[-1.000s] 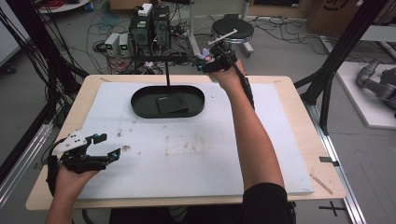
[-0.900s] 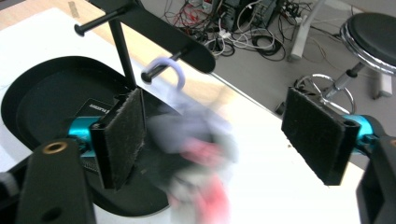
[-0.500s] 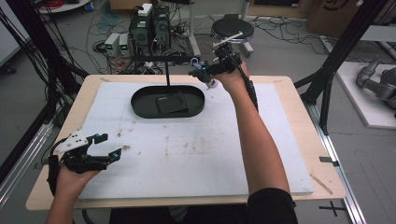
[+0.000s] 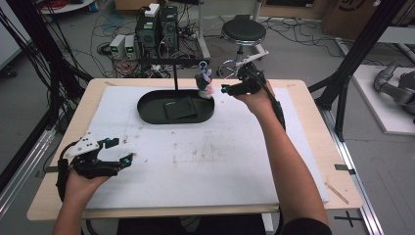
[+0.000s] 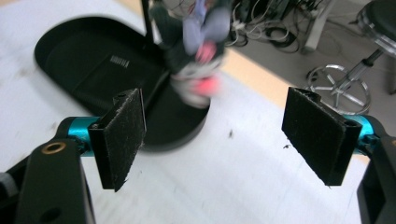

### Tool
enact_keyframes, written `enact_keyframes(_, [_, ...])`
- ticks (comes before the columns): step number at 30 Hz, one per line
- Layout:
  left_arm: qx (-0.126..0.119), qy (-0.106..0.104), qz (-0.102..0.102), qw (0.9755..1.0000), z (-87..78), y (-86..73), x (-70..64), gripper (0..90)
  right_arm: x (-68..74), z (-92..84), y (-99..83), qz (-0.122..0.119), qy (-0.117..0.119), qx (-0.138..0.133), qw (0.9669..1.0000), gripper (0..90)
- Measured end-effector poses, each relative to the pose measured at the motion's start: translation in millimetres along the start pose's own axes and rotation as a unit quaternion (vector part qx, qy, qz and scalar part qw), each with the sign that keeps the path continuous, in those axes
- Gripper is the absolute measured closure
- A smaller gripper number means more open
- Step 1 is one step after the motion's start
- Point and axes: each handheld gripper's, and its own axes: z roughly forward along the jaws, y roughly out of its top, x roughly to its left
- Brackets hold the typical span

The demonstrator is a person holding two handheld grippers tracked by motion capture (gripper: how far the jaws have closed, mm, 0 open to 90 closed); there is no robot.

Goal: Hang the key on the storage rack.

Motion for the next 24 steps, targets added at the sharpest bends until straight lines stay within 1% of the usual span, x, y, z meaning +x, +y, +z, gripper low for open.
enact_keyframes(1, [0.0,0.0,0.0,1.0,0.0,0.0,0.0,17.2,0.0,0.0,0.0,0.0,0.0,0.0,1.0,22.1])
enact_keyframes(2, [0.003,-0.003,0.001,1.0,4.9,0.7,0.4,17.2,0.6,-6.6,-7.6,-0.001,0.007,0.014,0.9999,22.1])
enact_keyframes(3, [0.003,-0.003,0.001,1.0,4.9,0.7,0.4,17.2,1.2,-11.0,-13.0,-0.006,0.007,0.0,1.0,22.1])
enact_keyframes(4, [0.005,-0.007,0.002,1.0,9.7,2.0,-0.3,17.2,1.9,-15.3,-18.5,-0.009,0.007,-0.012,0.9999,22.1])
enact_keyframes(5, [0.005,-0.007,0.002,1.0,9.7,2.0,-0.3,17.2,2.2,-18.5,-22.5,-0.007,0.008,-0.008,0.9999,22.1])
enact_keyframes(6, [0.006,-0.012,0.005,0.9999,14.1,3.7,-1.2,17.2,2.4,-21.0,-26.9,-0.008,0.007,-0.006,0.9999,22.1])
enact_keyframes(8, [0.007,-0.013,0.005,0.9999,16.0,4.5,-1.8,17.2,2.5,-25.8,-37.3,-0.007,0.009,-0.012,0.9999,22.2])
enact_keyframes(9, [0.007,-0.015,0.006,0.9998,17.9,5.1,-2.2,17.2,2.5,-25.8,-37.3,-0.007,0.009,-0.012,0.9999,22.2])
enact_keyframes(10, [0.008,-0.018,0.007,0.9998,21.5,6.0,-2.5,17.2,1.2,-28.9,-46.7,-0.006,0.01,-0.008,0.9999,22.2])
enact_keyframes(11, [0.009,-0.019,0.007,0.9998,23.3,6.6,-2.5,17.2,0.9,-30.7,-51.3,-0.005,0.009,-0.007,0.9999,22.2])
enact_keyframes(12, [0.009,-0.019,0.007,0.9998,23.3,6.6,-2.5,17.2,0.9,-30.7,-51.3,-0.005,0.009,-0.007,0.9999,22.2])
enact_keyframes(13, [0.009,-0.02,0.008,0.9997,24.9,7.2,-2.5,17.2,0.1,-35.2,-61.4,-0.004,0.011,-0.012,0.9999,22.2])
enact_keyframes(15, [0.009,-0.023,0.009,0.9997,28.0,8.3,-2.3,17.2,-0.4,-36.8,-64.6,-0.003,0.01,-0.008,0.9999,22.1])
enact_keyframes(16, [0.009,-0.024,0.009,0.9996,29.9,9.0,-2.3,17.2,-1.3,-43.4,-77.3,-0.002,0.009,-0.015,0.9998,22.2])
enact_keyframes(19, [0.01,-0.025,0.01,0.9996,35.3,10.3,-2.7,17.2,-3.3,-50.2,-92.2,0.007,0.011,-0.015,0.9998,22.2])
enact_keyframes(20, [0.011,-0.025,0.01,0.9996,36.4,10.4,-2.9,17.2,-3.9,-52.6,-98.6,0.012,0.012,-0.023,0.9996,22.2])
enact_keyframes(22, [0.012,-0.024,0.011,0.9996,38.6,10.5,-3.5,17.2,-5.3,-55.5,-109.4,0.021,0.016,-0.02,0.9995,22.2])
enact_keyframes(24, [0.011,-0.022,0.012,0.9996,39.9,10.7,-4.3,17.2,-5.6,-58.5,-120.3,0.029,0.017,-0.024,0.9992,22.2])
